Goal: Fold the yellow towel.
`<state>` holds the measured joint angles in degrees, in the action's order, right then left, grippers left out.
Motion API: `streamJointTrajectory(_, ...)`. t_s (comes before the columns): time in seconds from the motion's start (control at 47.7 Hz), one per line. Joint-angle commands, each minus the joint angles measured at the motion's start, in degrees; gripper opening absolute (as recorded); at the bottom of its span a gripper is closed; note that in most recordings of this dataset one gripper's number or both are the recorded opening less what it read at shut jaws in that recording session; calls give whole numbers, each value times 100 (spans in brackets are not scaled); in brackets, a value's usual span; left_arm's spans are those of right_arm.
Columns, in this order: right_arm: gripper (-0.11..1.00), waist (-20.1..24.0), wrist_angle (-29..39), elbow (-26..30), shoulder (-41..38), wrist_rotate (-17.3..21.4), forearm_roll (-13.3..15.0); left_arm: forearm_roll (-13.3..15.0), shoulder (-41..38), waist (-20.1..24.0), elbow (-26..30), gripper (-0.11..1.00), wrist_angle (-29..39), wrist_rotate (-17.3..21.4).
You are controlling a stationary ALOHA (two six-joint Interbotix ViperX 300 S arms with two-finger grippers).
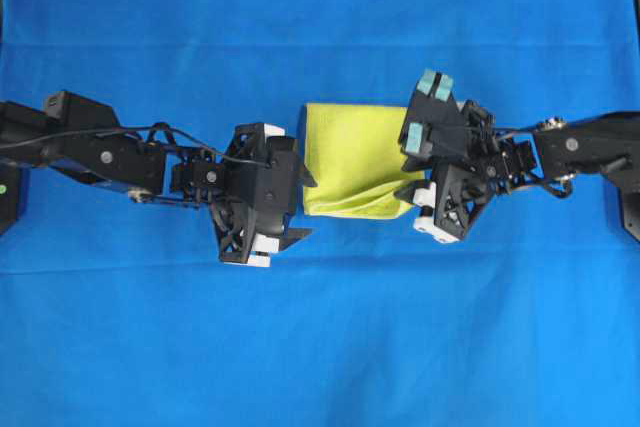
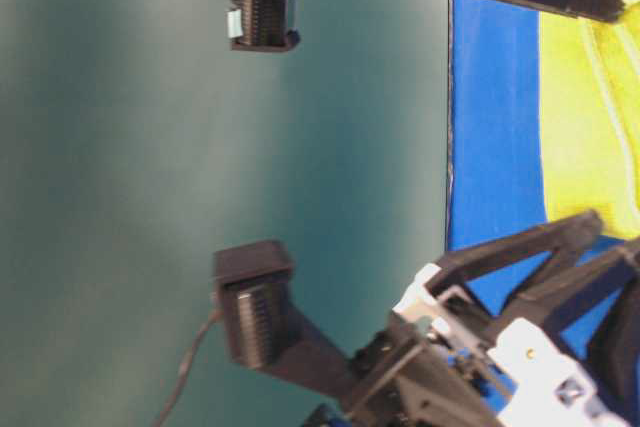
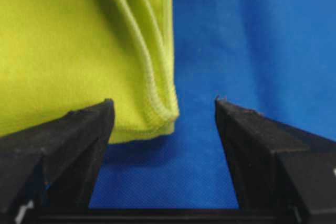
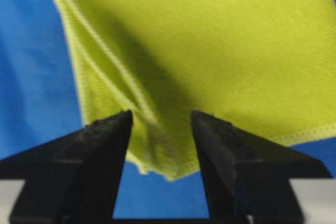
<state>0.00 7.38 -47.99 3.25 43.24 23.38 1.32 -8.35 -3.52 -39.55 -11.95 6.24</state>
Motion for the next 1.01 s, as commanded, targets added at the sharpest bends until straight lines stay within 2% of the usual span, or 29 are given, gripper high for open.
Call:
streamJointTrajectory(0.0,53,123,167,167,316,9,-9,0,360,-18,53,70,114,26)
streamJointTrajectory(0.252,53,334,905,281,1274,0,9,0,1160,-18,-44,53,765,114)
streamJointTrajectory(0.336,53,343,1081,237,1696,-18,141,0,1529,-18,-123,52,896,114)
streamJointTrajectory(0.545,53,281,1266,9,2698,-18,686,0,2637,44,-624,51,914,158)
streamJointTrajectory(0.839,53,211,1266,-562,4184,-18,1028,0,4236,220,-1600,51,686,167)
streamJointTrajectory(0.986,53,202,1266,-967,5036,-18,1099,0,5106,220,-2065,51,686,167)
